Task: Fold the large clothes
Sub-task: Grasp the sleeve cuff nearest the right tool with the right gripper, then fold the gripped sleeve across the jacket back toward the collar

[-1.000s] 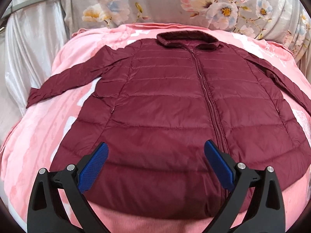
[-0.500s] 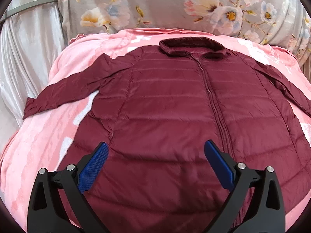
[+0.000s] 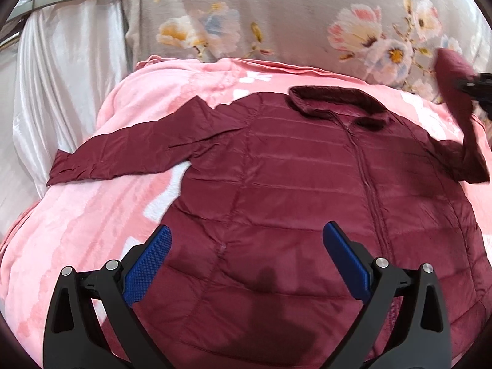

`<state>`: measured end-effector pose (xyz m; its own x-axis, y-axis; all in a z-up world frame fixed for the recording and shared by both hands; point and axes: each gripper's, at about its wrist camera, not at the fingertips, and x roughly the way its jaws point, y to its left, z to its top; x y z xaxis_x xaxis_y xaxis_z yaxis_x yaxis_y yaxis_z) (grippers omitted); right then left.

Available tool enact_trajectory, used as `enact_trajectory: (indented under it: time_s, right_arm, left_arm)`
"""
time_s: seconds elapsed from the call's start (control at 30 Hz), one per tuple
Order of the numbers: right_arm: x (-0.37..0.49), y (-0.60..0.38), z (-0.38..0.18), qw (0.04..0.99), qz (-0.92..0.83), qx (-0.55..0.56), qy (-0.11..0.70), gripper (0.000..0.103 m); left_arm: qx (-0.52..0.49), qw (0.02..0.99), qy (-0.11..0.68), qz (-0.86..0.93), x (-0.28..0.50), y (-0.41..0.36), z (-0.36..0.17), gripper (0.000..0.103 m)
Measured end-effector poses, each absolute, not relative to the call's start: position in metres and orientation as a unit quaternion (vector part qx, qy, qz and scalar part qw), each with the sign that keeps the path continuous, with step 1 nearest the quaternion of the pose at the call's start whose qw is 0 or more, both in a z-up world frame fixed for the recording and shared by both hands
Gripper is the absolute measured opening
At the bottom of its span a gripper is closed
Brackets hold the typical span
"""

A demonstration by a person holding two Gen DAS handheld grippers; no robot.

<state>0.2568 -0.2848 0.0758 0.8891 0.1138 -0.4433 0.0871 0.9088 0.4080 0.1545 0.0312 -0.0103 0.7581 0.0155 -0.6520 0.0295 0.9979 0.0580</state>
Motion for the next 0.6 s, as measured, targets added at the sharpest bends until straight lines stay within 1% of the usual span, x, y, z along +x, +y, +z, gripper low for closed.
enact_trajectory:
  time_s: [0.23, 0.47, 0.53, 0.57, 0.6]
  right_arm:
    - [0.295, -0.177, 0.029, 0.929, 0.095, 0.176, 0.313, 0.005]
    - [0.306, -0.116, -0.019, 0.908, 0.119, 0.130, 0.381, 0.005]
    - [0.310, -0.110, -0.030, 0.900, 0.121, 0.120, 0.401, 0.007]
    - [0.310, -0.109, -0.035, 0.896, 0.124, 0.117, 0.410, 0.013]
    - [0.310, -0.111, -0.038, 0.893, 0.125, 0.117, 0.416, 0.016]
  left_arm:
    - [0.019, 0.937, 0.347, 0.015, 0.163, 0.061, -0.013, 0.097]
    - [0.003, 0.937, 0.349, 0.014, 0.171, 0.080, -0.016, 0.097]
    - [-0.003, 0.937, 0.350, 0.005, 0.176, 0.081, -0.016, 0.097]
    - [-0.005, 0.936, 0.351, -0.003, 0.178, 0.081, -0.015, 0.097]
    - [-0.010, 0.936, 0.352, -0.013, 0.182, 0.080, -0.014, 0.097]
